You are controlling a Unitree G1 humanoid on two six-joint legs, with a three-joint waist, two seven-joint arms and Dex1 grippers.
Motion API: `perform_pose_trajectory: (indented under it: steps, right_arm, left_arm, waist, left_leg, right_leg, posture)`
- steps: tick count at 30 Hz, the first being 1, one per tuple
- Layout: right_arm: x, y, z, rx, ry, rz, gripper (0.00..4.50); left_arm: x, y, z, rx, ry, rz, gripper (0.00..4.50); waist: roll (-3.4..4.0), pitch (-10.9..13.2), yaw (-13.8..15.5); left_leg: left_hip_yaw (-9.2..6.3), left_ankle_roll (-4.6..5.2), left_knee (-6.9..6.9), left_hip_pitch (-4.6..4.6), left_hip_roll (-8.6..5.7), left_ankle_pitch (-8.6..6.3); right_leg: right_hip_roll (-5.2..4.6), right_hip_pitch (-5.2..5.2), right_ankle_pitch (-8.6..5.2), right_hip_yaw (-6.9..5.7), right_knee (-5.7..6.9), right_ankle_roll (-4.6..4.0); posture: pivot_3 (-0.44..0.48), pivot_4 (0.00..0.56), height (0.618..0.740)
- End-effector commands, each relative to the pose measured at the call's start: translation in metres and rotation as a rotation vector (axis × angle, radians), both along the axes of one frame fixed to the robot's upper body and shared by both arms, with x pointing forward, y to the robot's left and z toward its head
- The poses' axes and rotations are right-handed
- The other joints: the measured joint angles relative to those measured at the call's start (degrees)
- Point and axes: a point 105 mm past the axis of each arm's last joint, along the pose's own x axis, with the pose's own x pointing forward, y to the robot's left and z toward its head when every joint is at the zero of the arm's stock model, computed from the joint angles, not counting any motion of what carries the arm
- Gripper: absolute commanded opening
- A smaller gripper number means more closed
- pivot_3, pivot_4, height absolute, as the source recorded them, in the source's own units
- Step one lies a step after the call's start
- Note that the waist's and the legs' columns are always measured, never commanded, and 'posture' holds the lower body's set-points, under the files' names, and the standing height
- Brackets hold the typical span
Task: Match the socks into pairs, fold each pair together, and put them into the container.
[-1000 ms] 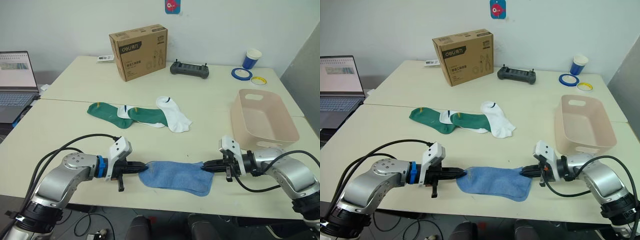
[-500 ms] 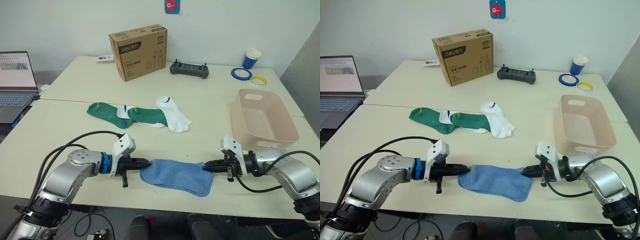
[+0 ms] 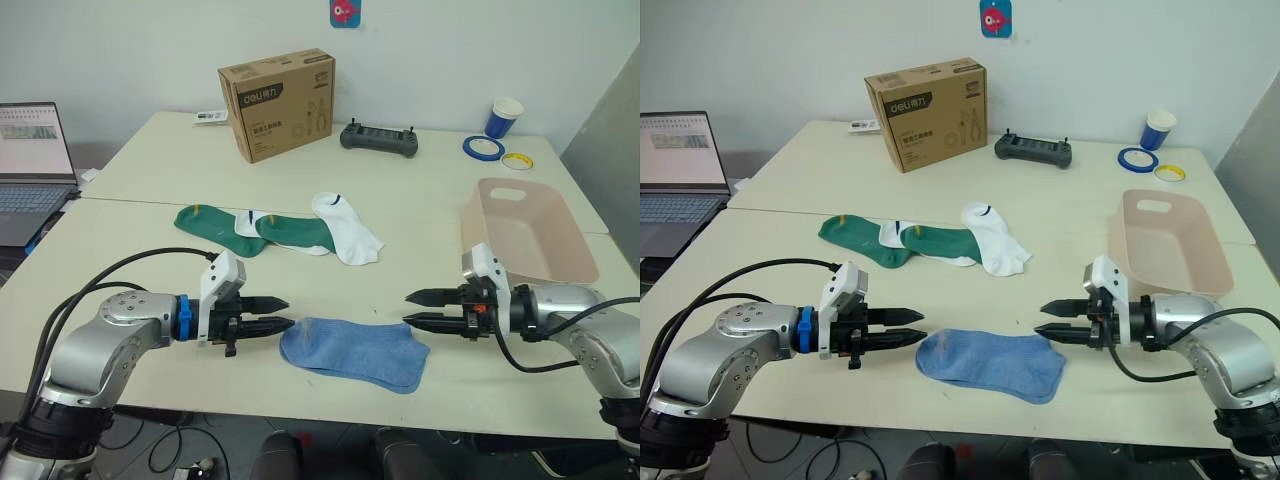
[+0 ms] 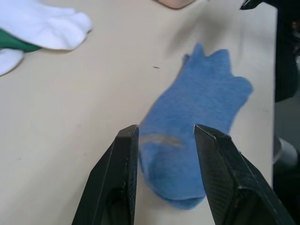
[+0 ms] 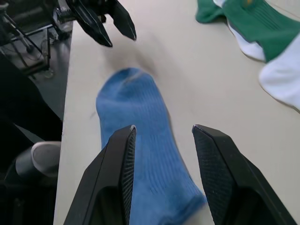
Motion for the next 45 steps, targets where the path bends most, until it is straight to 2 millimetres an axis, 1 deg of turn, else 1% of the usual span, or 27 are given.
perform_pose_trajectory:
  steps: [1, 2, 5, 6, 9, 11, 13, 16, 18, 20, 22, 25, 26, 27, 30, 31, 32, 34, 37, 39, 42, 43, 45]
  right_arm:
    - [-0.004, 0.033, -0.013, -0.006, -0.086, 0.082, 1.49]
    - [-0.003, 0.038, -0.02, -0.018, -0.096, 0.088, 1.21]
    - [-0.003, 0.046, -0.038, -0.066, -0.114, 0.121, 0.1]
    - [-0.002, 0.046, -0.043, -0.08, -0.11, 0.122, 0.0]
    - [0.0, 0.043, -0.055, -0.119, -0.104, 0.121, 0.0]
    - [-0.005, 0.033, -0.066, -0.153, -0.084, 0.123, 0.0]
    - [-0.01, 0.025, -0.072, -0.176, -0.074, 0.126, 0.0]
    - [-0.015, 0.014, -0.076, -0.192, -0.039, 0.104, 0.0]
    - [-0.022, 0.003, -0.08, -0.221, -0.031, 0.103, 0.0]
    - [-0.03, -0.012, -0.083, -0.251, -0.02, 0.098, 0.0]
    - [-0.033, -0.019, -0.079, -0.253, -0.025, 0.097, 0.0]
    - [-0.033, -0.019, -0.067, -0.229, -0.039, 0.102, 0.0]
    - [-0.033, -0.018, -0.063, -0.22, -0.045, 0.107, 0.0]
    - [-0.032, -0.016, -0.057, -0.202, -0.052, 0.112, 0.0]
    - [-0.028, 0.002, -0.035, -0.082, -0.062, 0.119, 0.0]
    - [-0.027, 0.007, -0.032, -0.059, -0.057, 0.122, 0.0]
    - [-0.027, 0.01, -0.031, -0.049, -0.053, 0.123, 0.0]
    - [-0.027, 0.014, -0.035, -0.056, -0.038, 0.128, 0.0]
    - [-0.033, 0.016, -0.063, -0.129, -0.001, 0.146, 0.0]
    - [-0.036, 0.01, -0.072, -0.178, 0.008, 0.152, 0.0]
    - [-0.037, -0.001, -0.074, -0.21, 0.009, 0.144, 0.0]
    - [-0.036, -0.004, -0.073, -0.21, 0.011, 0.132, 0.0]
    - [-0.037, -0.013, -0.068, -0.219, 0.015, 0.119, 0.0]
  left_arm:
    - [-0.004, -0.033, -0.006, 0.027, -0.116, -0.138, 1.55]
    - [-0.003, -0.039, -0.011, 0.025, -0.121, -0.155, 1.36]
    - [0.0, -0.051, -0.021, 0.045, -0.141, -0.191, 0.36]
    - [0.0, -0.054, -0.027, 0.064, -0.141, -0.208, 0.03]
    - [0.0, -0.054, -0.044, 0.131, -0.142, -0.232, 0.01]
    - [0.004, -0.048, -0.056, 0.171, -0.135, -0.196, 0.01]
    - [0.006, -0.042, -0.061, 0.192, -0.13, -0.17, 0.01]
    - [0.005, -0.034, -0.063, 0.182, -0.096, -0.138, 0.01]
    - [0.002, -0.026, -0.065, 0.202, -0.092, -0.126, 0.01]
    - [0.0, -0.016, -0.065, 0.209, -0.085, -0.108, 0.01]
    - [-0.001, -0.015, -0.057, 0.164, -0.091, -0.099, 0.01]
    - [-0.003, -0.017, -0.05, 0.138, -0.11, -0.114, 0.01]
    - [-0.003, -0.018, -0.048, 0.13, -0.121, -0.121, 0.01]
    - [-0.003, -0.02, -0.044, 0.112, -0.132, -0.131, 0.01]
    - [-0.009, -0.032, -0.033, 0.05, -0.139, -0.171, 0.01]
    - [-0.011, -0.034, -0.032, 0.042, -0.135, -0.182, 0.01]
    - [-0.013, -0.036, -0.032, 0.038, -0.132, -0.188, 0.01]
    - [-0.016, -0.037, -0.035, 0.054, -0.128, -0.206, 0.01]
    - [-0.02, -0.029, -0.054, 0.163, -0.096, -0.215, 0.01]
    - [-0.02, -0.022, -0.062, 0.217, -0.082, -0.209, 0.01]
    - [-0.016, -0.014, -0.066, 0.252, -0.084, -0.184, 0.01]
    - [-0.014, -0.011, -0.067, 0.264, -0.087, -0.173, 0.01]
    - [-0.012, -0.011, -0.062, 0.223, -0.067, -0.14, 0.01]
  waist:
    - [0.01, 0.0, 0.0]
    - [0.02, 0.0, 0.0]
    - [0.02, 0.0, 0.1]
    - [0.02, 0.0, 0.1]
    - [0.02, 0.0, 0.1]
    - [0.02, 0.0, 0.1]
    - [0.02, 0.0, 0.1]
    - [0.09, -0.1, 0.1]
    - [0.11, -0.1, 0.0]
    - [0.13, -0.2, 0.0]
    - [0.14, -0.3, 0.0]
    - [0.13, -0.2, 0.0]
    - [0.13, -0.2, 0.0]
    - [0.13, -0.2, 0.0]
    - [0.12, -0.2, -0.2]
    - [0.12, -0.2, -0.2]
    - [0.12, -0.2, -0.1]
    - [0.12, -0.2, 0.0]
    - [0.12, -0.2, 0.0]
    - [0.12, -0.2, 0.0]
    - [0.14, -0.2, 0.0]
    - [0.13, -0.2, 0.0]
    - [0.14, -0.2, 0.0]
  left_leg:
    - [0.01, 0.0, 0.01, 0.0, 0.0, 0.0]
    - [0.02, 0.0, 0.01, 0.0, -0.02, 0.0]
    - [0.06, 0.0, 0.03, -0.04, -0.03, 0.0]
    - [0.06, 0.0, 0.03, -0.05, -0.03, 0.0]
    - [0.03, 0.0, 0.01, -0.04, -0.02, 0.0]
    - [0.02, 0.0, 0.01, -0.04, -0.01, 0.0]
    - [0.02, 0.0, 0.01, -0.03, -0.01, 0.0]
    - [0.03, 0.0, 0.01, -0.03, -0.01, 0.0]
    - [0.03, 0.0, 0.01, 0.03, 0.0, 0.0]
    - [0.03, 0.0, 0.0, 0.1, 0.0, 0.0]
    - [0.03, 0.0, -0.04, 0.26, 0.01, 0.0]
    - [0.04, 0.01, -0.07, 0.75, 0.01, -0.01]
    - [0.05, 0.0, -0.07, 0.78, 0.01, -0.01]
    - [0.05, 0.0, -0.07, 0.78, 0.01, -0.01]
    - [0.04, 0.0, -0.07, 0.76, 0.01, -0.01]
    - [0.03, 0.0, -0.07, 0.76, 0.02, -0.01]
    - [0.01, 0.01, -0.09, 0.76, 0.02, -0.01]
    - [-0.04, 0.0, -0.1, 0.76, 0.01, -0.01]
    - [-0.02, 0.01, -0.1, 0.75, 0.0, -0.02]
    - [0.0, 0.01, -0.11, 0.75, -0.01, -0.02]
    - [0.03, 0.01, -0.1, 0.73, -0.03, -0.02]
    - [0.05, 0.01, -0.09, 0.76, -0.03, -0.02]
    - [0.04, 0.01, -0.09, 0.78, -0.03, -0.02]
  right_leg:
    - [0.0, 0.0, 0.01, 0.02, 0.0, 0.01]
    - [0.0, 0.01, 0.01, 0.03, -0.01, 0.01]
    - [-0.01, 0.0, 0.02, 0.06, -0.05, 0.0]
    - [-0.01, -0.02, 0.04, 0.06, -0.05, -0.04]
    - [0.02, -0.04, 0.15, 0.04, -0.01, -0.23]
    - [0.03, -0.04, 0.15, 0.04, 0.0, -0.23]
    - [0.03, -0.04, 0.14, 0.04, 0.0, -0.23]
    - [0.02, 0.0, 0.13, 0.05, 0.0, -0.2]
    - [0.02, 0.03, 0.01, 0.05, 0.01, 0.0]
    - [0.02, 0.06, 0.0, 0.05, 0.02, 0.0]
    - [0.02, 0.25, -0.02, 0.05, 0.0, -0.02]
    - [0.01, 0.75, -0.1, 0.05, -0.1, -0.13]
    - [0.01, 0.78, -0.24, 0.06, -0.1, -0.38]
    - [0.0, 0.78, -0.28, 0.06, -0.1, -0.45]
    - [-0.01, 0.78, -0.26, 0.05, -0.09, -0.41]
    - [0.0, 0.78, -0.13, 0.05, -0.09, -0.17]
    - [0.0, 0.79, -0.12, 0.03, -0.09, -0.15]
    - [0.01, 0.8, -0.14, -0.02, -0.09, -0.14]
    - [0.0, 0.8, -0.18, -0.02, -0.11, -0.14]
    - [-0.02, 0.8, -0.21, 0.0, -0.13, -0.16]
    - [-0.06, 0.79, -0.28, 0.01, -0.12, -0.27]
    - [-0.08, 0.8, -0.39, 0.02, -0.12, -0.46]
    - [-0.07, 0.81, -0.39, 0.02, -0.12, -0.47]
  posture:
    - [0.0, 0.15, 0.74]
    - [0.0, 0.15, 0.74]
    - [0.0, 0.15, 0.74]
    - [0.0, 0.15, 0.74]
    - [0.0, 0.15, 0.74]
    - [0.0, 0.15, 0.74]
    - [0.0, 0.15, 0.74]
    - [0.0, 0.15, 0.74]
    - [0.0, 0.15, 0.74]
    - [0.0, 0.15, 0.74]
    - [0.0, 0.15, 0.74]
    - [0.0, 0.15, 0.74]
    - [0.0, 0.15, 0.74]
    - [0.0, 0.15, 0.74]
    - [0.0, 0.15, 0.74]
    - [0.0, 0.15, 0.74]
    - [0.0, 0.15, 0.74]
    - [0.0, 0.15, 0.74]
    - [0.0, 0.15, 0.74]
    - [0.0, 0.15, 0.74]
    - [0.0, 0.15, 0.74]
    - [0.0, 0.15, 0.74]
    - [0.0, 0.15, 0.74]
